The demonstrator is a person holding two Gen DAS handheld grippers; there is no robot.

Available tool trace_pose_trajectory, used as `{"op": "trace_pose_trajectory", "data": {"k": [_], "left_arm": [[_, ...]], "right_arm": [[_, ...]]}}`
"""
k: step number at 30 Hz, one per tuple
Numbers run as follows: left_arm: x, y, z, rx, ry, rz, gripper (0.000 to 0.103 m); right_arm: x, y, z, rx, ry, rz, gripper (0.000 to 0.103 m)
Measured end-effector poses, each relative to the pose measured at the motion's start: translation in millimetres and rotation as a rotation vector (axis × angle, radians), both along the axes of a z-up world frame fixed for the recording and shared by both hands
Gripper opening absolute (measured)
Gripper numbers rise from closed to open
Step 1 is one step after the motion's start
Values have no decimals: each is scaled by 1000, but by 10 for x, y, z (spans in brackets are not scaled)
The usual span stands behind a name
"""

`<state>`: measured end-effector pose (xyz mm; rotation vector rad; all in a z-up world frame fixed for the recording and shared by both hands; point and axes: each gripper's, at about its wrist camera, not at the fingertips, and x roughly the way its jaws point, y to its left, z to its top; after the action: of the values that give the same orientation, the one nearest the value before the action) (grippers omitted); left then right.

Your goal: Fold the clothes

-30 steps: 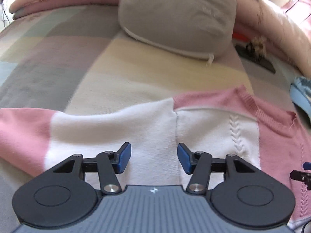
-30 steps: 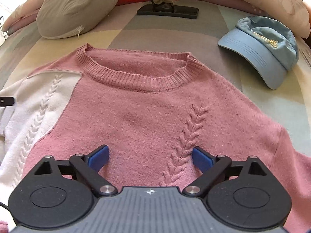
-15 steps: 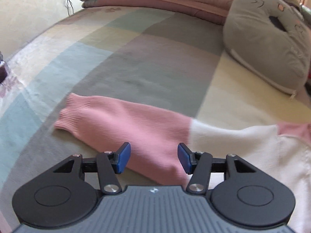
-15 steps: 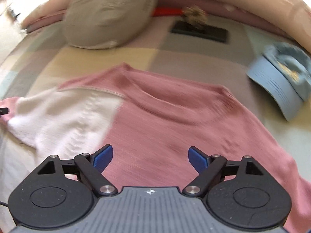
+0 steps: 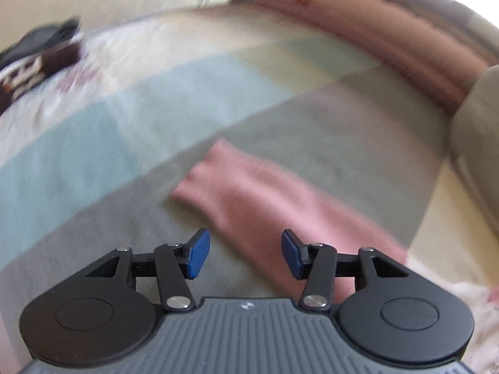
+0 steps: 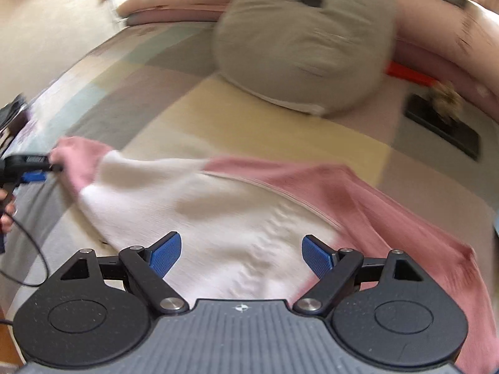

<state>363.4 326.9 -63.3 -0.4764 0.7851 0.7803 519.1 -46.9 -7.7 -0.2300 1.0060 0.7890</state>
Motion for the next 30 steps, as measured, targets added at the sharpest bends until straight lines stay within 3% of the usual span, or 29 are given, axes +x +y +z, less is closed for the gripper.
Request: {"op": "trace_pose_trajectory", "data": {"k": [4, 11, 15, 21, 30], "left_arm": [[243, -58, 49, 76, -40, -187, 53], [393, -112, -249, 64, 107, -318, 54], [297, -221, -303, 110, 123, -382, 57], [302, -197, -296, 88, 120, -378, 58], [293, -175, -311, 86, 110, -377, 61]], "right_arm": [[45, 512, -9, 37, -2, 121, 88], [401, 1502, -191, -27, -137, 271, 76], [427, 1812, -375, -73, -141, 396, 54], [168, 1975, -586, -144, -206, 602, 52], [152, 1926, -586, -176, -222, 685, 52]]}}
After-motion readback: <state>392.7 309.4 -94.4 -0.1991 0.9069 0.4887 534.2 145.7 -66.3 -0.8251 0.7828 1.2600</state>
